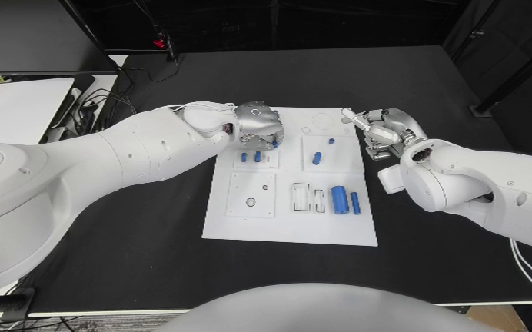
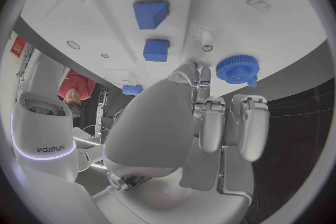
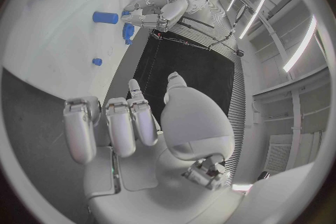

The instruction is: Assemble the parts on the task board

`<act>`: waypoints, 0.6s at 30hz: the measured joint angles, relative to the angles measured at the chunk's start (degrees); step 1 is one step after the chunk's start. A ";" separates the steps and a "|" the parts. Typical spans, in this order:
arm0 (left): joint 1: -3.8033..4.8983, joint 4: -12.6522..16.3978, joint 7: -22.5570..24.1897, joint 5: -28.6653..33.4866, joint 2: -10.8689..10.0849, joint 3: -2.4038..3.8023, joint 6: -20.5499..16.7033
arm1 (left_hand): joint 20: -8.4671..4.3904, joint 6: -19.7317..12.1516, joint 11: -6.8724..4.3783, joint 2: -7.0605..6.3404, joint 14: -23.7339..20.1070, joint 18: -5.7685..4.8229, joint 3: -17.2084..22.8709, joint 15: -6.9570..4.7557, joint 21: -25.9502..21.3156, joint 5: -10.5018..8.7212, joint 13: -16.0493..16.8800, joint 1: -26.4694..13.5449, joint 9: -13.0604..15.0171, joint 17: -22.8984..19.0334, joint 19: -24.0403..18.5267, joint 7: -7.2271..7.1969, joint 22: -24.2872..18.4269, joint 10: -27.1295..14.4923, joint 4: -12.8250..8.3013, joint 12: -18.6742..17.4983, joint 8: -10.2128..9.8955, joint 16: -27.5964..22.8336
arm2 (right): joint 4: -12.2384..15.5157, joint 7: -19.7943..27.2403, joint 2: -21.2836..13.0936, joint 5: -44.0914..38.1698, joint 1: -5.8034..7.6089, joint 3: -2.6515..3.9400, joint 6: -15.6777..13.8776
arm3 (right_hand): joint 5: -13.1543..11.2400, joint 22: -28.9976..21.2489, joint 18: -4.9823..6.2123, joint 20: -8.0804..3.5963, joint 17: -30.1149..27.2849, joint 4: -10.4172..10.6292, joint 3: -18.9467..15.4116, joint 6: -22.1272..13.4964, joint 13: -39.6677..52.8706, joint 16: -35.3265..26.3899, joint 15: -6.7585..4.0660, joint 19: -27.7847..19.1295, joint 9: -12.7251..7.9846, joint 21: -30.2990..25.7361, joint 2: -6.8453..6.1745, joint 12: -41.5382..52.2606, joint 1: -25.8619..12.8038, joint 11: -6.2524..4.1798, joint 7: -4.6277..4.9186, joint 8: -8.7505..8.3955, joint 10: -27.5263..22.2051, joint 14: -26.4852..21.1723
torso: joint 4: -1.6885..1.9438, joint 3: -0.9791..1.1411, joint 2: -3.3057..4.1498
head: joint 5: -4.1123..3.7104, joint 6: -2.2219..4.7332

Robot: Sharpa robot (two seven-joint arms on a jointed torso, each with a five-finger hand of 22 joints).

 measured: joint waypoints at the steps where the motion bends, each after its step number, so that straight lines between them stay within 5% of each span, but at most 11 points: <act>1: -0.03 0.00 0.11 -0.02 -0.05 -0.03 -0.35 | 0.00 0.00 0.00 0.01 0.00 0.00 0.00 0.00 0.00 -0.01 0.00 -0.01 0.00 0.00 0.00 0.00 0.00 0.00 0.00 -0.17 0.00 0.00 | 0.00 0.00 0.00 0.00 0.00 0.00 0.00 | 0.00 0.00 0.00 0.00 0.00 0.00 0.00 0.00 0.00 0.00 0.00 0.00 0.00 0.00 0.00 0.00 0.00 0.00 0.00 0.00 0.00 0.00 | 0.00 0.00 0.00 | 0.00 0.05; 8: 0.01 0.74 0.81 -0.11 -1.09 -0.05 -3.93 | 0.00 0.22 0.20 0.23 0.00 0.00 0.27 0.00 0.00 0.24 0.00 -0.24 -0.01 0.00 0.00 0.21 0.00 0.60 0.07 -0.53 -0.09 0.00 | -0.08 -0.05 0.02 0.00 0.00 0.00 0.02 | 0.00 0.00 0.00 0.00 0.00 0.00 0.00 0.00 0.00 0.00 0.00 0.00 0.00 0.00 0.00 0.00 0.00 0.00 0.00 0.00 0.00 0.00 | 0.00 -0.01 -0.01 | -0.37 0.16; 18: 1.75 4.66 0.88 -0.15 -4.30 -0.04 -7.22 | 0.00 0.21 0.40 0.44 0.00 0.00 0.58 0.00 0.00 0.23 0.00 -0.47 -0.22 0.00 0.00 0.21 0.00 0.81 0.14 -0.89 -0.28 0.00 | -0.13 -0.16 -0.05 0.00 -0.01 0.00 0.03 | 0.00 0.00 0.00 0.00 0.00 0.00 0.00 0.00 0.00 0.00 0.00 0.00 0.00 0.00 0.00 0.00 0.00 0.00 0.00 0.00 0.00 0.00 | 0.03 0.02 -0.03 | -0.08 0.08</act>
